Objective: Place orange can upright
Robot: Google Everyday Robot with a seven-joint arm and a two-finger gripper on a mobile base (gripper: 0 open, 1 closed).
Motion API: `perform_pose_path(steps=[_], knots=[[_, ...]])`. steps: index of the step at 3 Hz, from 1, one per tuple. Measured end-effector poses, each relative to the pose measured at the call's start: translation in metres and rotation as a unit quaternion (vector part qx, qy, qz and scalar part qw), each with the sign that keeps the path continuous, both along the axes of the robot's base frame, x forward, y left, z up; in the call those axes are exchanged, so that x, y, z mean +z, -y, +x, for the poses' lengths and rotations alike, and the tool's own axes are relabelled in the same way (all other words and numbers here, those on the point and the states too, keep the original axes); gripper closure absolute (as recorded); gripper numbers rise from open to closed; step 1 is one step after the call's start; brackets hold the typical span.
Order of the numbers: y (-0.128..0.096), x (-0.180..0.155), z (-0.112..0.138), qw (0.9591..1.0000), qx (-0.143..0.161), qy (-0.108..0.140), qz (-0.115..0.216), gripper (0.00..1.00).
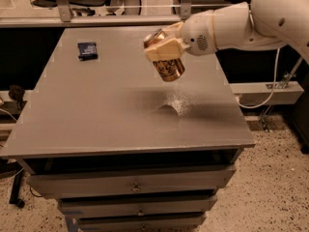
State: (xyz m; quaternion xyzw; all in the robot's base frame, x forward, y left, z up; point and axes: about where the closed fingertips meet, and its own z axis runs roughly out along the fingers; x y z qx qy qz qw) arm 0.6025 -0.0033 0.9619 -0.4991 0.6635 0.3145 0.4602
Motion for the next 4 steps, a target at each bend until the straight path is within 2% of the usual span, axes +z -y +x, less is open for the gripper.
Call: perform_pose_path(steps=[1,2,3,4], knots=[[0.019,0.007,-0.009,0.9966,-0.017,0.005,0.081,1.0],[0.028,0.007,-0.02,0.9904,-0.029,0.024,0.133,1.0],[0.029,0.001,-0.026,0.9843,-0.038,0.05,0.165,1.0],[0.026,-0.006,-0.028,0.9806,-0.04,0.081,0.174,1.0]])
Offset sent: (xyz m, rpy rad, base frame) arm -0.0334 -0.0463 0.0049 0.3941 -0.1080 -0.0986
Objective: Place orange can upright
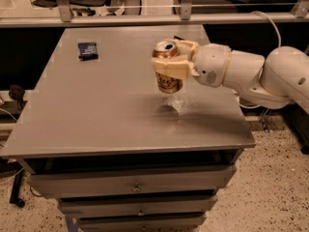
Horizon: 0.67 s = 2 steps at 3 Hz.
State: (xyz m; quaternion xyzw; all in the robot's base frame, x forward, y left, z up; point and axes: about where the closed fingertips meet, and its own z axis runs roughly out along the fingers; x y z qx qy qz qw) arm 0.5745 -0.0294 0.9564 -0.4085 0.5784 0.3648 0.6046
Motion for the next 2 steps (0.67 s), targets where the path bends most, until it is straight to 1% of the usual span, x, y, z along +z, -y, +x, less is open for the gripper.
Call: perform_pose_path(steps=[1,2], knots=[[-0.005,-0.009,-0.005,0.9997,0.006,0.022,-0.004,1.0],[-0.006,-0.02,-0.009,0.9993,0.016,0.033,-0.005,0.89]])
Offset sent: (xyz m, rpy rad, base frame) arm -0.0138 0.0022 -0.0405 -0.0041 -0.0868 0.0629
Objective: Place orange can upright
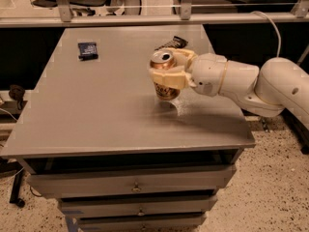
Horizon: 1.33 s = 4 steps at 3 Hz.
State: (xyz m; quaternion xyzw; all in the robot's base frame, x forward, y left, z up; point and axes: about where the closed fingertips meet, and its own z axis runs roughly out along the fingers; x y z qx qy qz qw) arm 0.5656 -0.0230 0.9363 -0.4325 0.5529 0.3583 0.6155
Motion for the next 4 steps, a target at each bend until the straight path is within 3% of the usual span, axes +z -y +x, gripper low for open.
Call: perform_pose_path(steps=[2,4], knots=[[-0.006,-0.023,-0.006,0.9998,0.018,-0.003,0.009,0.43],[-0.003,-0.036,-0.008,0.9996,0.025,-0.013,-0.002,0.0]])
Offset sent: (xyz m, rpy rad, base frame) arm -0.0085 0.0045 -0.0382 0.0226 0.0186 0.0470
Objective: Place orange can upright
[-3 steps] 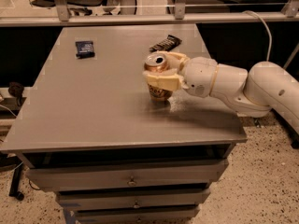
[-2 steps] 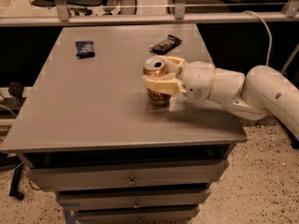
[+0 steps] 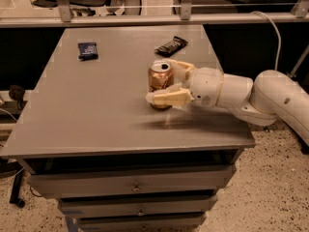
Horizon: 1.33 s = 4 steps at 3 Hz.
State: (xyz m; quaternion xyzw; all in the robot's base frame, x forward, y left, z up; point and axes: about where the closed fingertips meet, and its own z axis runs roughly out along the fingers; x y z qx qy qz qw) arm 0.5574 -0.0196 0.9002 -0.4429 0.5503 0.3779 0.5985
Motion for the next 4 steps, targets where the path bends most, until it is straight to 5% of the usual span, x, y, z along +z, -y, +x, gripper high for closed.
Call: perform_pose_path(steps=[2,3,4], knots=[[0.043,-0.017,-0.002,0.9983,-0.007,-0.013,-0.056,0.0],[0.096,-0.018,0.007,0.9939,-0.024,-0.009,-0.107,0.0],[0.107,-0.015,0.01,0.9933,-0.031,-0.006,-0.111,0.0]])
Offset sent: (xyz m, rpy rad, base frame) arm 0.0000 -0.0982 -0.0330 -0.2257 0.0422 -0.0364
